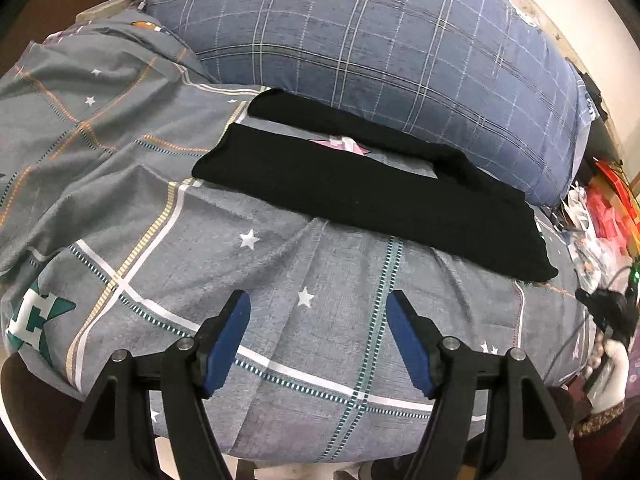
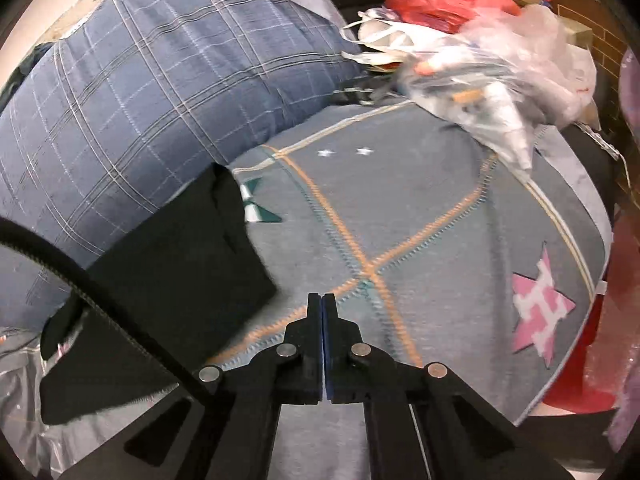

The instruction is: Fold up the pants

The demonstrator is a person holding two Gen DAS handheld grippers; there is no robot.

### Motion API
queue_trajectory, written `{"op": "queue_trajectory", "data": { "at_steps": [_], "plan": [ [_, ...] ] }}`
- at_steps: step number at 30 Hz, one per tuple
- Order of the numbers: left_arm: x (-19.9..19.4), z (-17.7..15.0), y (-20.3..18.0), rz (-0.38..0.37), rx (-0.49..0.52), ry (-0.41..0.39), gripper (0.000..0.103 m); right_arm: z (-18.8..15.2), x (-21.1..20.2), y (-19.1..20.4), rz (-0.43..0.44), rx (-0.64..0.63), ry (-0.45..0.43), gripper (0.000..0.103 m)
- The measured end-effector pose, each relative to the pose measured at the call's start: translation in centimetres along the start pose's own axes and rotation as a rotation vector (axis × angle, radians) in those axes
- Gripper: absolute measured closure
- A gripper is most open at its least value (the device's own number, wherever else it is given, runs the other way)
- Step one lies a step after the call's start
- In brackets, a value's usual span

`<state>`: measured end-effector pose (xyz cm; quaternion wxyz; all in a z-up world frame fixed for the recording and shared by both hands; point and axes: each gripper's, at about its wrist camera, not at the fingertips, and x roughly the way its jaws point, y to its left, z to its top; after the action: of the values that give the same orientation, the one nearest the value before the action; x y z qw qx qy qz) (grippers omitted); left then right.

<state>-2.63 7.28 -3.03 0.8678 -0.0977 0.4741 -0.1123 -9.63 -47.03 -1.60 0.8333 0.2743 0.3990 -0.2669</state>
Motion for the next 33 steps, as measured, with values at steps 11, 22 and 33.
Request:
{"op": "queue_trajectory", "data": {
  "at_steps": [11, 22, 33],
  "plan": [
    [-0.8, -0.4, 0.0, 0.035, 0.009, -0.011, 0.033, -2.8, -1.4, 5.2, 0.162, -0.118, 0.013, 0.055],
    [0.7, 0.2, 1.1, 0.040, -0.017, 0.024, 0.033, -5.4, -0.4, 10.5, 0.229, -0.247, 0.082, 0.047],
    [2.8, 7.7, 3.7, 0.026, -0.031, 0.042, 0.033, -1.6, 1.6, 10.5, 0.209, -0.241, 0.102, 0.045]
  ]
}}
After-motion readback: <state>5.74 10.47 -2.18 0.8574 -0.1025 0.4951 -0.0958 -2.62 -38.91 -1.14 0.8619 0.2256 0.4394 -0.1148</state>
